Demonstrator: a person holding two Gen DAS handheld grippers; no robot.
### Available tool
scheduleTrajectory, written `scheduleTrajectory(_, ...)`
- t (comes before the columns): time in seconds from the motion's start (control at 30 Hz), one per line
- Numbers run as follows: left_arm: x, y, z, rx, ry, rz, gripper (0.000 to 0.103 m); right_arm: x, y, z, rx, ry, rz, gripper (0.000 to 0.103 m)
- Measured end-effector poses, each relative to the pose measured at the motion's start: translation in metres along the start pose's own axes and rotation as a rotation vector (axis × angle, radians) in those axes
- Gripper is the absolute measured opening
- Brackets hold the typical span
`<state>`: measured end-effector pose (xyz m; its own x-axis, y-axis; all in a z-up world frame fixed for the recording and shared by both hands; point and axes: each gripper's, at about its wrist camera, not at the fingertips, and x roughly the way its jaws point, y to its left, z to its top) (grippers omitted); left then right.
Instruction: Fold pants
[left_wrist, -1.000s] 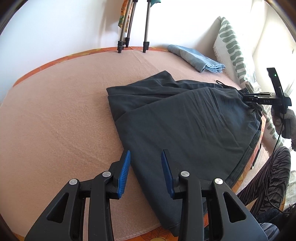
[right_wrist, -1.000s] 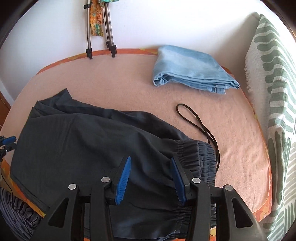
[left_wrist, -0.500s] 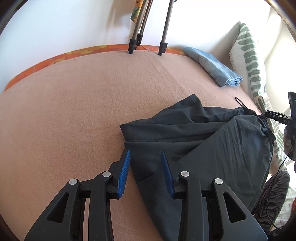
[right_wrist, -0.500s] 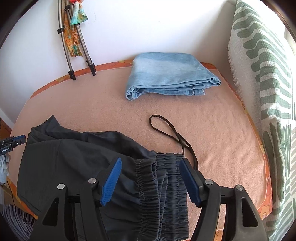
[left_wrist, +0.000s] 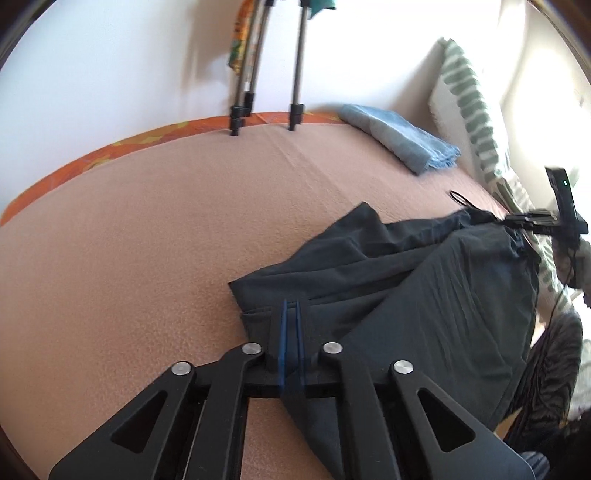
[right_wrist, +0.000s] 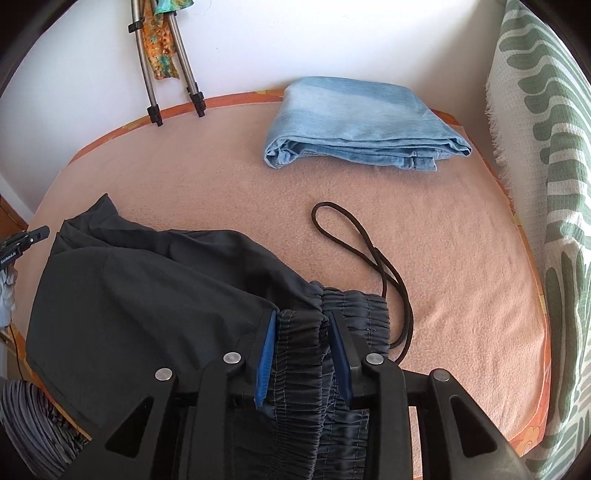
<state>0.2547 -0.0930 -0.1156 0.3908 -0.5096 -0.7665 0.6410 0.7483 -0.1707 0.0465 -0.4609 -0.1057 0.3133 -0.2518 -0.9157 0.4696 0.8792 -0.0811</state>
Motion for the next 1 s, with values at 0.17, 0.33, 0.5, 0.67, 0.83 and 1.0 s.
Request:
scheduleTrajectory(0.17, 0.019, -0.027, 0.017, 0.261, 0.110, -0.008, 0.016, -0.009, 0.020, 0.016, -0.144, -0.006, 0.047, 0.040)
scheduleTrajectory(0.33, 0.043, -0.039, 0.017, 0.439, 0.229, 0.004, 0.016, 0.004, 0.056, 0.029, -0.355, 0.051, 0.063, 0.056)
scheduleTrajectory(0.5, 0.056, -0.041, 0.011, 0.495, 0.306, -0.049, 0.035, 0.022, 0.062, 0.029, -0.431, 0.125, 0.067, 0.056)
scheduleTrajectory(0.67, 0.058, -0.040, 0.010, 0.470, 0.261, -0.069, 0.018, 0.034, 0.056, 0.021, -0.439, 0.152, 0.039, 0.054)
scheduleTrajectory(0.83, 0.047, -0.045, -0.001, 0.461, 0.186, -0.017, 0.001, 0.028, 0.052, 0.013, -0.424, 0.125, 0.036, 0.044)
scheduleTrajectory(1.0, 0.026, -0.032, 0.001, 0.363, 0.084, 0.029, 0.000, 0.016, 0.054, 0.006, -0.435, 0.102, 0.020, 0.011)
